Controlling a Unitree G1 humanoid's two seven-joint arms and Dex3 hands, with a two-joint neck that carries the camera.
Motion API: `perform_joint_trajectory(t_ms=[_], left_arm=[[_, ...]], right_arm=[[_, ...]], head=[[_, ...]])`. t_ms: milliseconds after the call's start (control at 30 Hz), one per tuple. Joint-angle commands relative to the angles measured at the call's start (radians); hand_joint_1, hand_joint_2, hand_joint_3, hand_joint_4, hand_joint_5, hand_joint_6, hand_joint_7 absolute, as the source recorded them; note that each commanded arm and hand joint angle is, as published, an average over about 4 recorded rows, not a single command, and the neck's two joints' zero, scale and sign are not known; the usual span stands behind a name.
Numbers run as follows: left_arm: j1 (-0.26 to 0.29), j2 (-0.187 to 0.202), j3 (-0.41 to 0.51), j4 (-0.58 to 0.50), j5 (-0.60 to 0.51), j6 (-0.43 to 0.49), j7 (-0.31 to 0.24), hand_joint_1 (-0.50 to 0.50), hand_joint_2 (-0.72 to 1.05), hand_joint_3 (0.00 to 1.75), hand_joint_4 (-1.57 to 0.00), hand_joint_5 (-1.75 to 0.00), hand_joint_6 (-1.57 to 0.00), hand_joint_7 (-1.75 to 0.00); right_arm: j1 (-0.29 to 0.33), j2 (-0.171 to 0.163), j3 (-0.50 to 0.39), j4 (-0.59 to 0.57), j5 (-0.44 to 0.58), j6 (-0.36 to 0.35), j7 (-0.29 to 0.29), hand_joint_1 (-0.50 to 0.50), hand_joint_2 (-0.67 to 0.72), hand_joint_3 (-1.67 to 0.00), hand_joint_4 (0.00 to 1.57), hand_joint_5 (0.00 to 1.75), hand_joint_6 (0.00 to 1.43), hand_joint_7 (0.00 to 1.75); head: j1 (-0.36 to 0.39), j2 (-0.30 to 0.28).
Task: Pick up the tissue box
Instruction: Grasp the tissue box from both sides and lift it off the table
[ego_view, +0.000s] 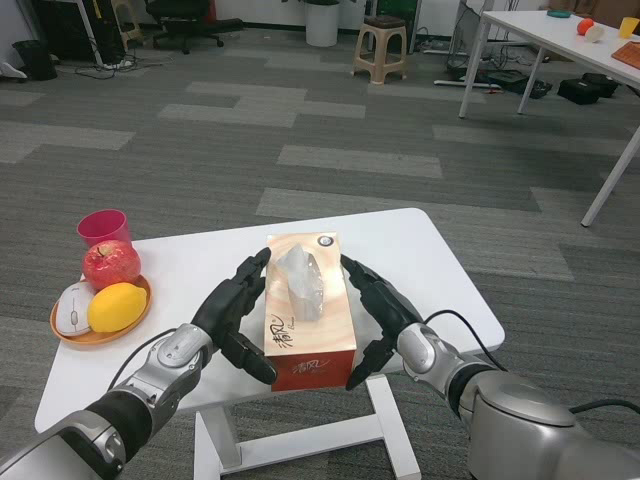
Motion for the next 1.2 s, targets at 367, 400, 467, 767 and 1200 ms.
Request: perform_joint_trajectory(t_ms=[367, 400, 467, 767, 1200], left_arm=[[-0.004, -0.012, -0.045, 0.021, 0.008, -0.001, 0.001, 0.5, -0.46, 0.0, 0.0, -0.21, 0.0, 0.0], [-0.004, -0.013, -0.048, 0.021, 0.008, -0.004, 0.002, 0.5, -0.46, 0.0, 0.0, -0.21, 0.0, 0.0], [-0.004, -0.013, -0.056, 0.021, 0.008, -0.014, 0.005, 0.5, -0.46, 0.0, 0.0, -0.21, 0.0, 0.0], [-0.003, -0.016, -0.073, 0.029, 0.008, -0.085, 0.04, 0.5, -0.46, 0.02, 0.0, -0.21, 0.0, 0.0], [0.001, -0.019, -0.073, 0.028, 0.002, -0.097, 0.043, 0.5, -0.46, 0.02, 0.0, -0.21, 0.0, 0.0]], right_arm=[[-0.025, 0.0, 0.035, -0.016, 0.002, 0.004, -0.032, -0.46, -0.03, -0.08, 0.0, 0.0, 0.0, 0.14], [-0.025, 0.001, 0.035, -0.018, 0.002, 0.004, -0.034, -0.46, -0.03, -0.08, 0.0, 0.0, 0.0, 0.14], [-0.024, 0.001, 0.034, -0.02, 0.002, 0.003, -0.038, -0.46, -0.03, -0.08, 0.0, 0.0, 0.0, 0.14], [-0.02, 0.001, 0.024, -0.028, 0.002, 0.0, -0.052, -0.46, -0.03, -0.08, 0.0, 0.0, 0.0, 0.14], [-0.01, 0.001, 0.027, -0.054, 0.0, -0.004, -0.054, -0.46, -0.26, -0.08, 0.03, 0.0, 0.0, 0.14]], head=[[0.001, -0.009], [0.001, -0.009], [0.001, -0.01], [0.007, -0.01], [0.004, -0.002]])
